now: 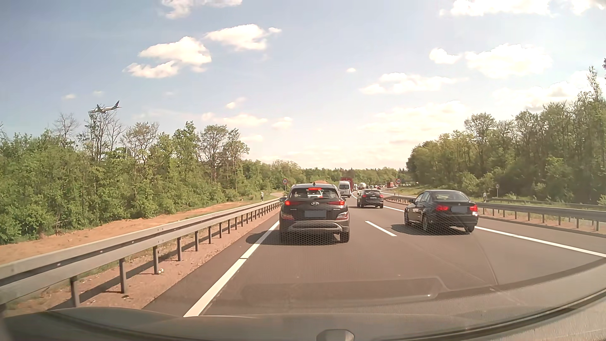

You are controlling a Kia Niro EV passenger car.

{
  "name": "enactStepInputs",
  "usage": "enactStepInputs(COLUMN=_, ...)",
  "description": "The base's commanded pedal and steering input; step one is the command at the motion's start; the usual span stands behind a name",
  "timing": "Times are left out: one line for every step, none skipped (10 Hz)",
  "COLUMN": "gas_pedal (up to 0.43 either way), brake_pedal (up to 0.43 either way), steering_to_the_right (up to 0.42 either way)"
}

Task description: Follow the waypoints while adhering to traffic rules and regulations

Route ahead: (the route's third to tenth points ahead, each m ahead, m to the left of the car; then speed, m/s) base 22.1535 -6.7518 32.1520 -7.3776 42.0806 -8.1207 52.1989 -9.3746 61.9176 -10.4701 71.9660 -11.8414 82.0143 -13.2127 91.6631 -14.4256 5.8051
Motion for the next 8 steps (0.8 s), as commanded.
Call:
enactStepInputs(gas_pedal=0.0, brake_pedal=0.0, steering_to_the_right=-0.003)
enactStepInputs(gas_pedal=0.0, brake_pedal=0.0, steering_to_the_right=-0.003)
enactStepInputs(gas_pedal=0.0, brake_pedal=0.0, steering_to_the_right=-0.003)
enactStepInputs(gas_pedal=0.0, brake_pedal=0.0, steering_to_the_right=-0.003)
enactStepInputs(gas_pedal=0.0, brake_pedal=0.0, steering_to_the_right=-0.002)
enactStepInputs(gas_pedal=0.0, brake_pedal=0.0, steering_to_the_right=-0.001)
enactStepInputs(gas_pedal=0.0, brake_pedal=0.0, steering_to_the_right=0.0)
enactStepInputs(gas_pedal=0.0, brake_pedal=0.0, steering_to_the_right=0.0)
